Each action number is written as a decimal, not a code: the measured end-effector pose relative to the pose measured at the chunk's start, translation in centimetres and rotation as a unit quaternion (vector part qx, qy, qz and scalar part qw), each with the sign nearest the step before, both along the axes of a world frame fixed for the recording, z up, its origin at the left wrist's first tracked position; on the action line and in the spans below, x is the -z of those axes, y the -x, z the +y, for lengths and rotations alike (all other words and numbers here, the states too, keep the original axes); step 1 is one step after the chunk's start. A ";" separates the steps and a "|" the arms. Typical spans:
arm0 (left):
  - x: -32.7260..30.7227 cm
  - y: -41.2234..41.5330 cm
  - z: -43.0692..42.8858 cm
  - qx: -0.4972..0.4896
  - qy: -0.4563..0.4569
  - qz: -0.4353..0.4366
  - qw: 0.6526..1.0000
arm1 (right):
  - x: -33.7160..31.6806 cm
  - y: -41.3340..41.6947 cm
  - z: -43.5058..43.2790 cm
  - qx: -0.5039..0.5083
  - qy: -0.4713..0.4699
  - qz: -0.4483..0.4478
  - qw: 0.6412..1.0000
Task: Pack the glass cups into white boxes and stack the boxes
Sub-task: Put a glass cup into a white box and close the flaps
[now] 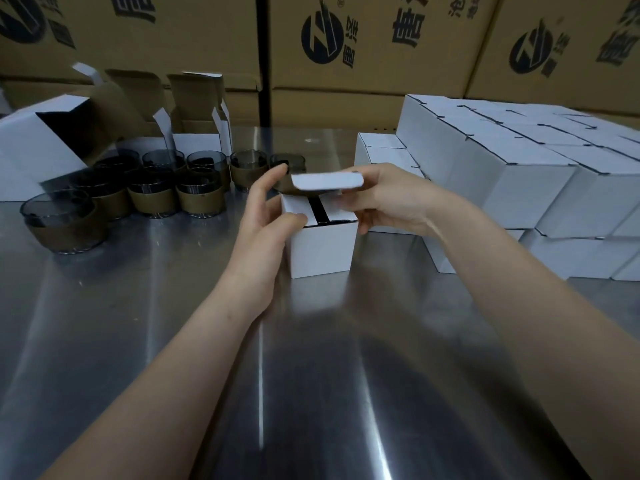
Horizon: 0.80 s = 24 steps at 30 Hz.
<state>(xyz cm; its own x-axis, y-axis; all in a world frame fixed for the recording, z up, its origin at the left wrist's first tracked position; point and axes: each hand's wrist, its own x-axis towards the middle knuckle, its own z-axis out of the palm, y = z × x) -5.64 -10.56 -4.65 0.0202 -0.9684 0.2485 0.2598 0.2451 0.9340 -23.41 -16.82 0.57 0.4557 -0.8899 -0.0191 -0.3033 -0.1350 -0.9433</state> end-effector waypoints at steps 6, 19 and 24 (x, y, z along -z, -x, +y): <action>0.1 0.1 0.1 -0.006 -0.009 -0.021 1.000 | 1.0 0.2 1.0 0.012 0.011 0.026 1.000; 0.1 0.1 0.1 -0.013 -0.027 -0.008 1.000 | 1.5 0.2 0.9 -0.034 -0.089 -0.023 0.995; -0.1 0.1 0.2 -0.002 -0.027 0.045 0.999 | 2.1 1.1 1.5 -0.048 -0.039 0.004 0.998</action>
